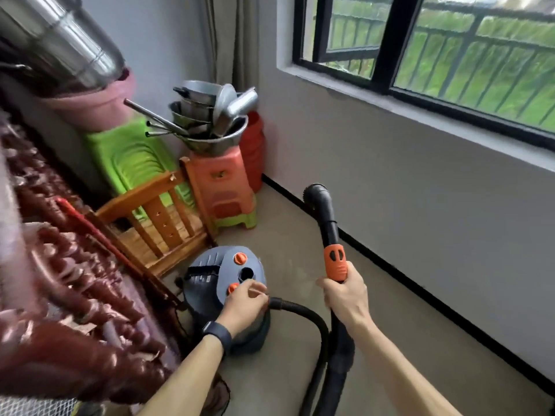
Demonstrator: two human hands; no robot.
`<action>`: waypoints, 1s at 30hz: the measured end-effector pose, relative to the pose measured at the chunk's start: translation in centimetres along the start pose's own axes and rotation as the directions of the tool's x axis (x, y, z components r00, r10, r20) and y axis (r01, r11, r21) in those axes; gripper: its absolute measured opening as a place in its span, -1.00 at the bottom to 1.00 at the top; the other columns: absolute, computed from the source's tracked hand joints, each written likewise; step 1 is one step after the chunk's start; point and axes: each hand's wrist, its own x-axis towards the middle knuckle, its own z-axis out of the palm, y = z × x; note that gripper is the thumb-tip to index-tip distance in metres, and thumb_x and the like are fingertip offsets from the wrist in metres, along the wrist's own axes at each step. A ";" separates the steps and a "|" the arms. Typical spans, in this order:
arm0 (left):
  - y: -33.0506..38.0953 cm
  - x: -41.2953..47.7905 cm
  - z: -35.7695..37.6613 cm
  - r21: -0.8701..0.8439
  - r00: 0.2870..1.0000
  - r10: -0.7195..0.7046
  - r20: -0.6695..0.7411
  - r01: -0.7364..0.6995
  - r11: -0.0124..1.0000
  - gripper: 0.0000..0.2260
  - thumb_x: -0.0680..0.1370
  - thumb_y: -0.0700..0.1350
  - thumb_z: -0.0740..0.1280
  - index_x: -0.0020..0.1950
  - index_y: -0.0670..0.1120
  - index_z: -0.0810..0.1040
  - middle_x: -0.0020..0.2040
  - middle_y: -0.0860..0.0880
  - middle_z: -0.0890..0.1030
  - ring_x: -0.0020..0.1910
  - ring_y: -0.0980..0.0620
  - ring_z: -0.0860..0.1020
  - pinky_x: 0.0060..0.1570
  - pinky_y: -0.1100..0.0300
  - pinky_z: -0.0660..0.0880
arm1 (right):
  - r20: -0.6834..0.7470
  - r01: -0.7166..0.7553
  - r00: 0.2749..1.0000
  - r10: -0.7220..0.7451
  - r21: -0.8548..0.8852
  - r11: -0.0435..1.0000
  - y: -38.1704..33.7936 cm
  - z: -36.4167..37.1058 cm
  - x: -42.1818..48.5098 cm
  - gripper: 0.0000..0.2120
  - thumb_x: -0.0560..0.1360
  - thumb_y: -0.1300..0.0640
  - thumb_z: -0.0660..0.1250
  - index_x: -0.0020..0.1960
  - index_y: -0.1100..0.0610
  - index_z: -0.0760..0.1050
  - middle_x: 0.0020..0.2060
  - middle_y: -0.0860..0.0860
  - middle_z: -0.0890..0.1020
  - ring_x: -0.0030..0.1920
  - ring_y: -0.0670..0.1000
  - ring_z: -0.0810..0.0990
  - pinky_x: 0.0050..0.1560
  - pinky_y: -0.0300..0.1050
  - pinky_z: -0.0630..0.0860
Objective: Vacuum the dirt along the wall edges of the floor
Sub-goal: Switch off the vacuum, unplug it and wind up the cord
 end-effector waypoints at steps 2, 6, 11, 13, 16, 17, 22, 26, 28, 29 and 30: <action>0.2 0.4 0.2 -0.011 0.998 -0.038 -0.054 0.038 0.999 -0.94 0.51 -0.07 0.37 -0.05 0.09 0.54 -0.03 0.07 0.62 0.00 0.04 0.59 0.09 0.07 0.54 | 0.049 -0.027 0.998 0.026 0.021 0.999 -0.6 0.0 3.1 -0.82 0.35 0.13 0.40 -0.14 0.09 0.41 -0.38 0.11 0.59 -0.40 0.06 0.54 -0.26 0.13 0.61; -0.2 1.4 0.0 -0.064 0.985 -0.114 -0.127 0.107 0.992 -0.94 0.50 -0.05 0.40 -0.07 0.09 0.55 -0.05 0.09 0.64 -0.02 0.03 0.61 0.08 0.04 0.56 | 0.115 -0.066 0.992 0.043 0.205 0.977 -3.7 1.6 8.1 -0.79 0.42 0.23 0.42 -0.13 0.13 0.37 -0.37 0.12 0.53 -0.47 0.06 0.48 -0.38 -0.02 0.51; -0.7 3.1 -1.2 -0.182 0.976 -0.188 -0.112 0.165 0.969 -0.86 0.45 0.16 0.34 -0.07 0.17 0.60 -0.02 0.16 0.65 0.03 0.09 0.60 0.20 -0.01 0.50 | 0.115 -0.219 0.976 0.187 0.540 0.812 -9.1 6.6 13.1 -0.75 0.45 0.27 0.43 -0.11 0.13 0.34 -0.52 0.01 0.46 -0.55 0.04 0.44 -0.39 -0.10 0.46; -0.6 3.7 -1.6 -0.223 0.981 -0.172 -0.087 0.149 0.963 -0.69 0.42 0.31 0.25 -0.03 0.17 0.62 -0.01 0.11 0.65 0.07 0.09 0.59 0.25 -0.01 0.45 | 0.127 -0.272 0.961 0.245 0.594 0.757 -11.2 8.9 14.5 -0.77 0.47 0.29 0.42 -0.15 0.15 0.35 -0.57 0.03 0.45 -0.57 0.06 0.44 -0.43 -0.11 0.47; -0.5 4.4 -3.0 -0.257 0.987 -0.101 -0.125 0.066 0.964 -0.46 0.43 0.47 0.08 -0.01 0.10 0.59 -0.06 0.07 0.63 -0.01 0.11 0.57 0.15 0.07 0.45 | 0.152 -0.344 0.935 0.321 0.612 0.712 -13.2 12.7 16.3 -0.74 0.51 0.28 0.42 -0.24 0.19 0.36 -0.58 0.08 0.43 -0.62 0.05 0.43 -0.51 -0.16 0.44; -0.7 4.4 -3.5 -0.239 0.982 -0.087 -0.167 0.045 0.970 -0.46 0.42 0.49 0.10 -0.03 0.08 0.56 -0.12 0.09 0.62 -0.08 0.12 0.56 0.06 0.07 0.46 | 0.160 -0.370 0.924 0.348 0.611 0.700 -13.4 14.0 17.0 -0.71 0.52 0.27 0.42 -0.27 0.20 0.35 -0.55 0.10 0.43 -0.61 0.04 0.42 -0.52 -0.17 0.43; -2.5 6.0 -6.9 -0.060 0.935 0.019 -0.354 -0.043 0.997 -0.71 0.39 0.32 0.41 -0.01 0.24 0.48 -0.16 0.20 0.61 -0.15 0.23 0.58 -0.19 0.22 0.49 | 0.342 -0.535 0.844 0.414 0.594 0.601 -12.9 20.1 20.3 -0.81 0.58 0.19 0.41 -0.10 0.23 0.43 -0.52 0.06 0.53 -0.52 0.02 0.52 -0.38 -0.09 0.48; -5.1 8.4 -8.4 -0.113 0.910 -0.069 -0.408 0.025 0.993 -0.70 0.40 0.34 0.39 0.02 0.26 0.50 -0.17 0.24 0.63 -0.17 0.26 0.59 -0.15 0.12 0.55 | 0.520 -0.646 0.750 0.409 0.442 0.623 -10.7 23.9 22.6 -0.80 0.54 0.12 0.46 0.05 0.22 0.54 -0.12 0.11 0.67 -0.21 0.06 0.66 -0.11 -0.06 0.61; -6.5 10.1 -9.4 -0.127 0.904 -0.106 -0.413 0.058 0.990 -0.59 0.36 0.43 0.36 0.07 0.25 0.50 -0.14 0.20 0.64 -0.14 0.22 0.60 -0.11 0.03 0.56 | 0.593 -0.670 0.705 0.390 0.375 0.641 -9.8 25.6 24.1 -0.76 0.54 0.09 0.47 0.09 0.21 0.55 -0.05 0.09 0.67 -0.12 0.05 0.66 -0.01 -0.07 0.59; -6.9 10.9 -9.9 -0.118 0.903 -0.124 -0.412 0.082 0.990 -0.57 0.35 0.44 0.35 0.08 0.25 0.50 -0.14 0.19 0.64 -0.14 0.20 0.60 -0.11 0.02 0.56 | 0.622 -0.676 0.683 0.382 0.341 0.654 -9.3 26.3 24.9 -0.73 0.54 0.06 0.46 0.13 0.21 0.54 -0.01 0.09 0.66 -0.07 0.05 0.66 0.05 -0.06 0.57; -7.0 11.7 -10.4 -0.104 0.898 -0.139 -0.418 0.105 0.989 -0.58 0.35 0.44 0.34 0.09 0.25 0.50 -0.14 0.18 0.64 -0.14 0.19 0.60 -0.12 0.03 0.56 | 0.651 -0.671 0.663 0.370 0.297 0.680 -8.9 27.1 25.6 -0.70 0.56 0.03 0.45 0.16 0.20 0.53 0.02 0.09 0.65 -0.02 0.05 0.65 0.10 -0.04 0.54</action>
